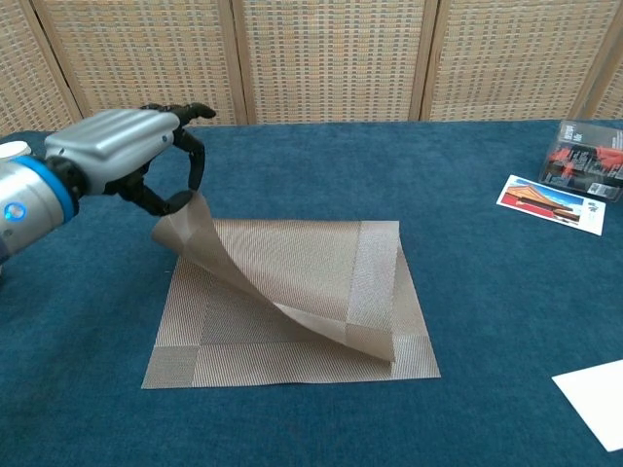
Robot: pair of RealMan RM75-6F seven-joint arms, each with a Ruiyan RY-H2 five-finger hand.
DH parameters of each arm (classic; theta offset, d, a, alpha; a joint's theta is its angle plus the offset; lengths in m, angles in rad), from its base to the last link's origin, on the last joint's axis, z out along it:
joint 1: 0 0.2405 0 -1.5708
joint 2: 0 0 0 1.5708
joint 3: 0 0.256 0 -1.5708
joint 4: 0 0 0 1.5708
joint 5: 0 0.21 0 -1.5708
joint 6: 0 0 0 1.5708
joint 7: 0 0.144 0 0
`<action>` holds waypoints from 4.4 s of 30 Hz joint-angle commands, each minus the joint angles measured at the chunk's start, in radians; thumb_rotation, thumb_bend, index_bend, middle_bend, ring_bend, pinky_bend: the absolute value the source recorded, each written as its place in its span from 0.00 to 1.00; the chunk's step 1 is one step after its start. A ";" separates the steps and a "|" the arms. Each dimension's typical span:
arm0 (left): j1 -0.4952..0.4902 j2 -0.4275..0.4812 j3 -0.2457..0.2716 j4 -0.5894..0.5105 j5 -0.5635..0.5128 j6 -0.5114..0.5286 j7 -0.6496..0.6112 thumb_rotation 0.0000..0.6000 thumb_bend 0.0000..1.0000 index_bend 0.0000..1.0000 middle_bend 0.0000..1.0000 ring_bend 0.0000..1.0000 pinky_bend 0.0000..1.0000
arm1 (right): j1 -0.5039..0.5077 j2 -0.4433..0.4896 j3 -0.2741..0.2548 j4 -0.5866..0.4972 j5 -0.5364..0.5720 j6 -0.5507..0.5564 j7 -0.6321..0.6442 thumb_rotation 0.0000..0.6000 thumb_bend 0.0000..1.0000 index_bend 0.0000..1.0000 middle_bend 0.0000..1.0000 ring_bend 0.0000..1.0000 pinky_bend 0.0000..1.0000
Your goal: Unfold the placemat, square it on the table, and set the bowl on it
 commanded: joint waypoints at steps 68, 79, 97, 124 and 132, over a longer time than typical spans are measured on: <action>-0.001 0.230 0.107 -0.085 -0.190 0.298 -0.037 1.00 0.24 0.06 0.00 0.00 0.00 | 0.002 -0.038 0.032 0.015 0.058 -0.050 -0.111 1.00 0.05 0.09 0.00 0.00 0.00; 0.276 0.392 0.337 -0.351 -0.019 0.522 -0.090 1.00 0.24 0.03 0.00 0.00 0.00 | -0.005 -0.053 0.014 0.012 0.011 -0.029 -0.154 1.00 0.03 0.09 0.00 0.00 0.00; 0.436 0.433 0.416 -0.318 0.141 0.635 -0.170 1.00 0.24 0.01 0.00 0.00 0.00 | 0.016 -0.120 -0.015 0.013 -0.079 -0.038 -0.272 1.00 0.02 0.10 0.00 0.00 0.00; 0.467 0.475 0.346 -0.326 0.117 0.530 -0.236 1.00 0.24 0.01 0.00 0.00 0.00 | 0.255 -0.607 0.058 -0.102 0.062 -0.401 -0.767 1.00 0.08 0.16 0.00 0.00 0.00; 0.469 0.477 0.325 -0.323 0.098 0.498 -0.237 1.00 0.24 0.01 0.00 0.00 0.00 | 0.295 -0.678 0.086 -0.022 0.135 -0.424 -0.748 1.00 0.08 0.16 0.00 0.00 0.00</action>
